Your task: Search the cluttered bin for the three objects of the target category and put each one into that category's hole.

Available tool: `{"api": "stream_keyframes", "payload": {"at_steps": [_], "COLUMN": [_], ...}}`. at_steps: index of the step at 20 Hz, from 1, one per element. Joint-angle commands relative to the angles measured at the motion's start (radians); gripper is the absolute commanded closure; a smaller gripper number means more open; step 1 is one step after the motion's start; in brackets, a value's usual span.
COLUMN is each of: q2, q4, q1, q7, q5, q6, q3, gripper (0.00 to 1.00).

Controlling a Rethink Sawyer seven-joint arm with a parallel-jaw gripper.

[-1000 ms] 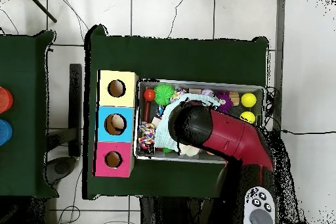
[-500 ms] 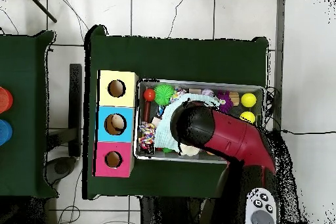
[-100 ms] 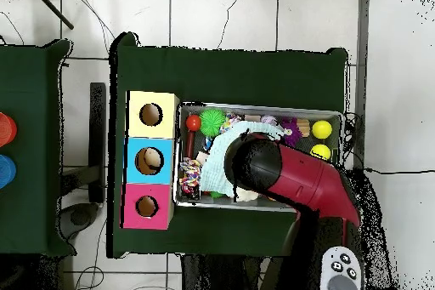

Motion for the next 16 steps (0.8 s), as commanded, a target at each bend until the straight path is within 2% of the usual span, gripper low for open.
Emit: {"api": "stream_keyframes", "payload": {"at_steps": [1,16], "q2": [0.040,0.029], "q4": [-0.026,-0.010], "q1": [0.007,0.016], "q7": [0.257,0.255], "q5": [0.042,0.043], "q6": [-0.028,-0.043], "q3": [0.016,0.009], "gripper": [0.00,0.00]}}
